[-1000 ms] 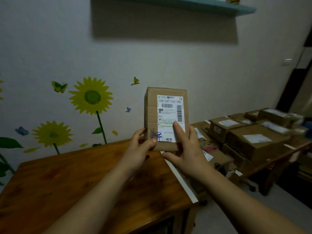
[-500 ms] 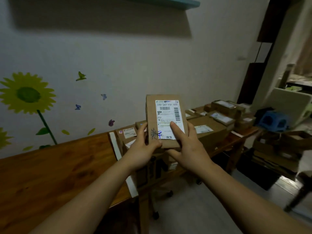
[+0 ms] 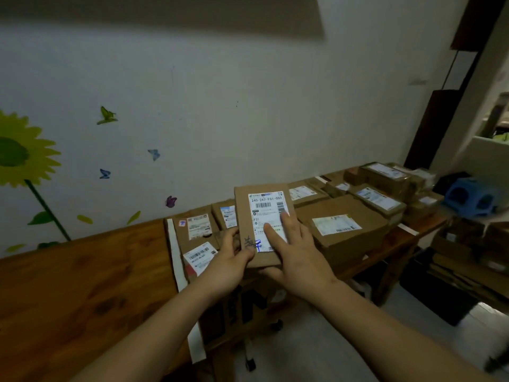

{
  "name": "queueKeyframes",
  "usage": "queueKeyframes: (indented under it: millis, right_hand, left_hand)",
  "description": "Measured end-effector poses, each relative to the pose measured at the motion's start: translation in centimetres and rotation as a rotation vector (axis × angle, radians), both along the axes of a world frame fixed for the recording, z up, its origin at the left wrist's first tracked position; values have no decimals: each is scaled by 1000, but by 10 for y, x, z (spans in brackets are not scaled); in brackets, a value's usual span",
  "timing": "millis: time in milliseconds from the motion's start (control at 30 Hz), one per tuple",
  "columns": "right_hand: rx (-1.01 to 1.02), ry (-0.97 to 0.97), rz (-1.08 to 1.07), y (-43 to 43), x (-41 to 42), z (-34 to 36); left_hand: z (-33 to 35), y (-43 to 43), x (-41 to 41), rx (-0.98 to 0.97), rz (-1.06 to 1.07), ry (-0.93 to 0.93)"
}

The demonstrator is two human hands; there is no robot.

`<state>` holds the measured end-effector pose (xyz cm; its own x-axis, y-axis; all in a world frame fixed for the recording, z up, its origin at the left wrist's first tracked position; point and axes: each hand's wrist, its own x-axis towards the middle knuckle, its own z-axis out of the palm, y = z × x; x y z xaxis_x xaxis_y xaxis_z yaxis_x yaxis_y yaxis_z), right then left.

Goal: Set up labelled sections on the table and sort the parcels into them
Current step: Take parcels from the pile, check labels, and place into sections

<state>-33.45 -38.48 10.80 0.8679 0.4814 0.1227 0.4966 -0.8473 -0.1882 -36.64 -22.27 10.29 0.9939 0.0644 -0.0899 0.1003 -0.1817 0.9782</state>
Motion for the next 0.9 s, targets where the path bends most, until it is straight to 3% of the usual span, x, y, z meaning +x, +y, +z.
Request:
queueKeyframes:
  millis: [167,367,500,567,900]
  right_hand:
    - [-87,27,52,-1,40,-20]
    - [-91,135,99,-12,87,-44]
    - [-42,190,158,-24,111,-50]
    - [-37,194,178,-29,122,-50]
    - [-52,190,189,-38,154,-62]
  left_hand:
    - [-12,1,28,83,-1,65]
    - [-35,4,55,410,45,186]
    - [-79,11,62,1047,-90,419]
    - [-92,11,63,1205,-104,472]
    - [-88,14,66,1178,-101,498]
